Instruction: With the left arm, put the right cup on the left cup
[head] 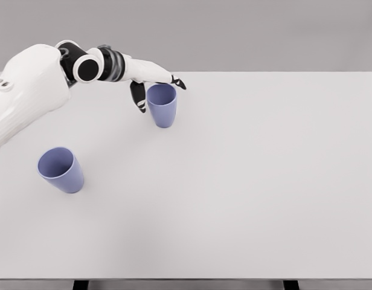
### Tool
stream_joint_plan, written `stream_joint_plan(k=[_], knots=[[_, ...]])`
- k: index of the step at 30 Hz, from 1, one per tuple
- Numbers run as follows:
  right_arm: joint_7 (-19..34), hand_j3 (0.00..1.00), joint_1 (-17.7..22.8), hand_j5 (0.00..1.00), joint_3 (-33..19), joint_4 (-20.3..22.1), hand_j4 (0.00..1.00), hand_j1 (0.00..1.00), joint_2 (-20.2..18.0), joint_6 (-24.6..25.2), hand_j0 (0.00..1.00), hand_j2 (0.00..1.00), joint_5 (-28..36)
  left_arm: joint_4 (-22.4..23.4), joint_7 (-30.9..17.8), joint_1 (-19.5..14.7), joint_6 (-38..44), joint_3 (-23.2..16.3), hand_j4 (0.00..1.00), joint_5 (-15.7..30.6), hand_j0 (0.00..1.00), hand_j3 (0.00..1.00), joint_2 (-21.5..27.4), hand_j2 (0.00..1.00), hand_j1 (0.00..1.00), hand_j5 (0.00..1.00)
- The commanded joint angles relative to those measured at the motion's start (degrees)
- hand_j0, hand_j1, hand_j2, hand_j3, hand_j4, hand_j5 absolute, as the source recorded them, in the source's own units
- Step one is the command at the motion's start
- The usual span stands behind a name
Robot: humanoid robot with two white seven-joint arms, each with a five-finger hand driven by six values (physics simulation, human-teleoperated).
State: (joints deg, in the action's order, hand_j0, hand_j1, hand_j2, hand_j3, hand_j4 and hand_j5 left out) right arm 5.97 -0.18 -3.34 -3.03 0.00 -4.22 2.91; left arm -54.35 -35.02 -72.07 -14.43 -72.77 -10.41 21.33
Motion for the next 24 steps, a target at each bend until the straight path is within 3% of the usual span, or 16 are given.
stream_joint_plan(k=[1,24], knots=[[0.0,1.0,0.0,1.0,0.0,0.0,1.0,1.0,0.0,0.0,1.0,1.0,0.0,0.6,0.0,0.0,0.0,0.1,0.99,-0.1,0.99,0.99,-0.3,0.99,0.99,0.99],[0.0,1.0,0.0,1.0,0.0,0.0,1.0,1.0,0.0,0.0,1.0,1.0,0.0,1.1,0.0,0.3,0.2,-0.4,0.91,-0.1,0.91,0.91,-1.0,0.91,0.91,0.91]])
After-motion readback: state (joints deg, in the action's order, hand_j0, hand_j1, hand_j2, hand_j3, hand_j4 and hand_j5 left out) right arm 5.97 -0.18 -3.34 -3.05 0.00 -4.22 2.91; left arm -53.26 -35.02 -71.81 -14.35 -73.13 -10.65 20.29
